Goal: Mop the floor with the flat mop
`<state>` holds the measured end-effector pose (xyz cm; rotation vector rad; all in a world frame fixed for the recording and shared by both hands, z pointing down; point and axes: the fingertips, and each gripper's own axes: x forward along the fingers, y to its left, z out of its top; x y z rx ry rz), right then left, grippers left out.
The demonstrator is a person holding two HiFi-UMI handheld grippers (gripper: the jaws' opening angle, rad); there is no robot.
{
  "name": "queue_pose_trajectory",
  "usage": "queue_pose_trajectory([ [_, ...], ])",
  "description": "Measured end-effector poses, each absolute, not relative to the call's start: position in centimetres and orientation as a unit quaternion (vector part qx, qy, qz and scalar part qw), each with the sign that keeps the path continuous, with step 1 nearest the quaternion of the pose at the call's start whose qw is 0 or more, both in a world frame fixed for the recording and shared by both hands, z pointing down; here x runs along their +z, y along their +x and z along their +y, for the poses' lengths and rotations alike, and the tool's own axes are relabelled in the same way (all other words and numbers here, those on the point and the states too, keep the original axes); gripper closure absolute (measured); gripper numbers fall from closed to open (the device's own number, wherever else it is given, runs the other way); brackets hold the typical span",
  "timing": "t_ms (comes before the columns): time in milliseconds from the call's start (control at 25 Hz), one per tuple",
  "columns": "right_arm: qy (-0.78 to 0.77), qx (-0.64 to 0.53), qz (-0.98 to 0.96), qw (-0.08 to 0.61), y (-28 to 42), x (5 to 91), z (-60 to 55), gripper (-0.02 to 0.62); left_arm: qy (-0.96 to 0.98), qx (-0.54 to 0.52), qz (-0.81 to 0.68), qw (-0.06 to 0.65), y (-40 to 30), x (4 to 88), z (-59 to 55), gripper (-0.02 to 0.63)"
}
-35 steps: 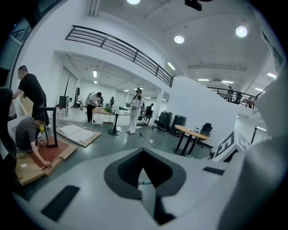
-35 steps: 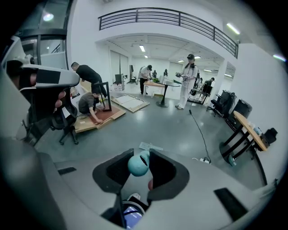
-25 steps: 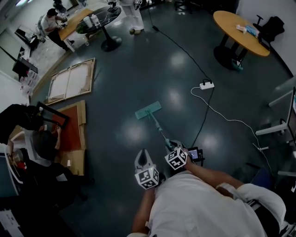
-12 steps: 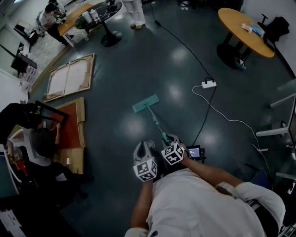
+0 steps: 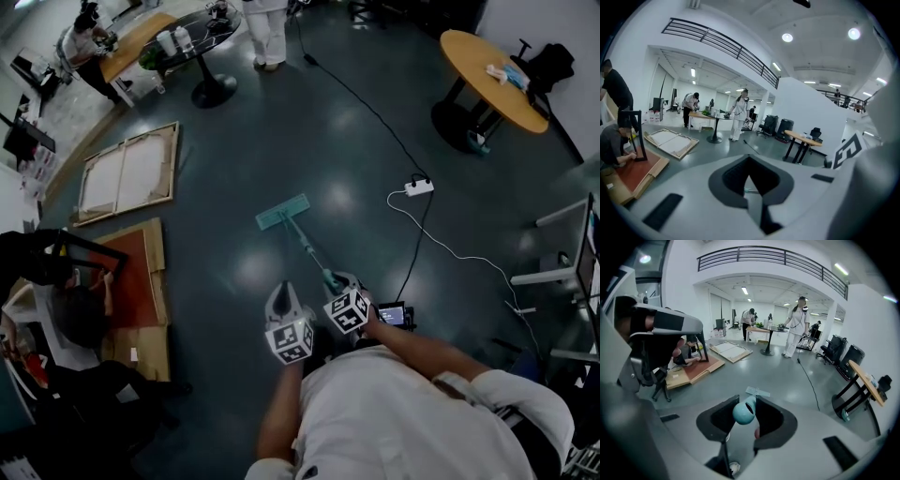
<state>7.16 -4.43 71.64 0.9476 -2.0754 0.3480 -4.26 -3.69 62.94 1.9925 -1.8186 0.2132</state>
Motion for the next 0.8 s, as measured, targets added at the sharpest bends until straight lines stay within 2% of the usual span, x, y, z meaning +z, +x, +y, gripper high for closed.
queue_pose_trajectory([
  [360,0.396,0.13,-0.819,0.394,0.0,72.1,-15.3,0.482,0.714,0.072,-0.662,0.218,-11.4,63.1,-10.9,0.601],
  [800,0.41,0.119,-0.809,0.404,-4.7,74.5,-26.0,0.482,0.705,0.075,-0.666,0.23,-16.0,64.4,-13.9,0.601],
])
